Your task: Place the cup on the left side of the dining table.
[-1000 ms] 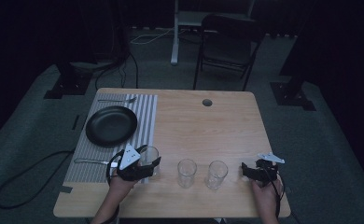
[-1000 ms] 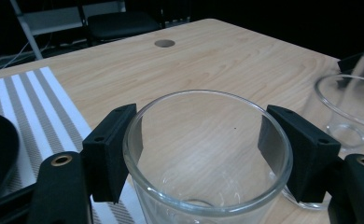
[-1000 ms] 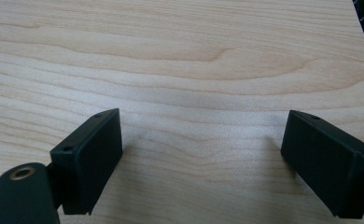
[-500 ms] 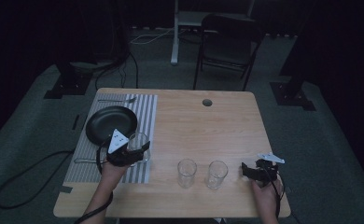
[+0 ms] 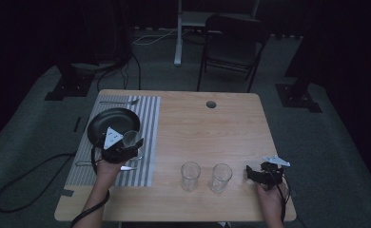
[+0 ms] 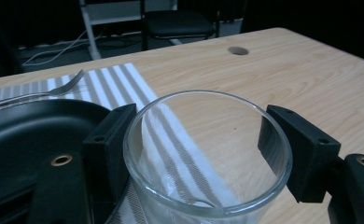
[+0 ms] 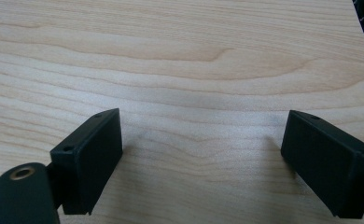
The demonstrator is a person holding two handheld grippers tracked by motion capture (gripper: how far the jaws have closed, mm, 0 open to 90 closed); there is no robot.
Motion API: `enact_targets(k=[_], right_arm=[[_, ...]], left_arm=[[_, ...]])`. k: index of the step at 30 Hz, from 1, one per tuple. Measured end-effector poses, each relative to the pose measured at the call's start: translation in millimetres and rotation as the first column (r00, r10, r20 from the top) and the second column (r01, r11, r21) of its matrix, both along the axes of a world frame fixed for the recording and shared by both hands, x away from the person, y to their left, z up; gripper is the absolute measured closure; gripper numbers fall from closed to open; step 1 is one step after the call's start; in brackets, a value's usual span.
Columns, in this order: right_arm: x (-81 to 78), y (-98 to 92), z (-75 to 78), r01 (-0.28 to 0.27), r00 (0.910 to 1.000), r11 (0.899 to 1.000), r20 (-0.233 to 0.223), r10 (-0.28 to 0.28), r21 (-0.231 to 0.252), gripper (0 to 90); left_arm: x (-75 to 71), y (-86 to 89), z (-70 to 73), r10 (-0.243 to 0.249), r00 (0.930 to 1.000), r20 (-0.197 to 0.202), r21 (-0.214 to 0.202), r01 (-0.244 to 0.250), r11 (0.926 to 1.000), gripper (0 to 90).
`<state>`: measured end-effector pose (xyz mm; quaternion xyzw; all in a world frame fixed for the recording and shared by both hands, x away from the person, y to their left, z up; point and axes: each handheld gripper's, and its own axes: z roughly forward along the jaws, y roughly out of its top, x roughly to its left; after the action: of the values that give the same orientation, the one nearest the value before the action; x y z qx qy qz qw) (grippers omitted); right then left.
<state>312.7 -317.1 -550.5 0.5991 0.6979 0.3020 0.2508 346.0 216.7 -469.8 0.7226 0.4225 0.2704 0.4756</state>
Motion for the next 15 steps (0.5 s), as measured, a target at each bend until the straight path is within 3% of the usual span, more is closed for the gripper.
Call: enact_targets(k=[5, 11, 15], right_arm=[[0.0, 0.0, 0.0, 0.0, 1.0, 1.0, 0.0, 0.0, 0.0, 12.2], [0.0, 0.0, 0.0, 0.0, 1.0, 1.0, 0.0, 0.0, 0.0, 12.2], [-0.1, -0.1, 0.0, 0.001, 1.0, 1.0, 0.0, -0.001, 0.0, 12.4]], left_arm=[[6.2, 5.4, -5.4, 0.006, 1.0, -0.008, -0.013, -0.006, 0.9999, 28.8], [10.1, 5.6, -16.4, 0.006, 0.9998, -0.017, 0.022, -0.006, 0.9997, 28.8], [10.0, 9.0, -23.1, 0.009, 0.9999, -0.013, 0.001, -0.009, 1.0, 28.7]])
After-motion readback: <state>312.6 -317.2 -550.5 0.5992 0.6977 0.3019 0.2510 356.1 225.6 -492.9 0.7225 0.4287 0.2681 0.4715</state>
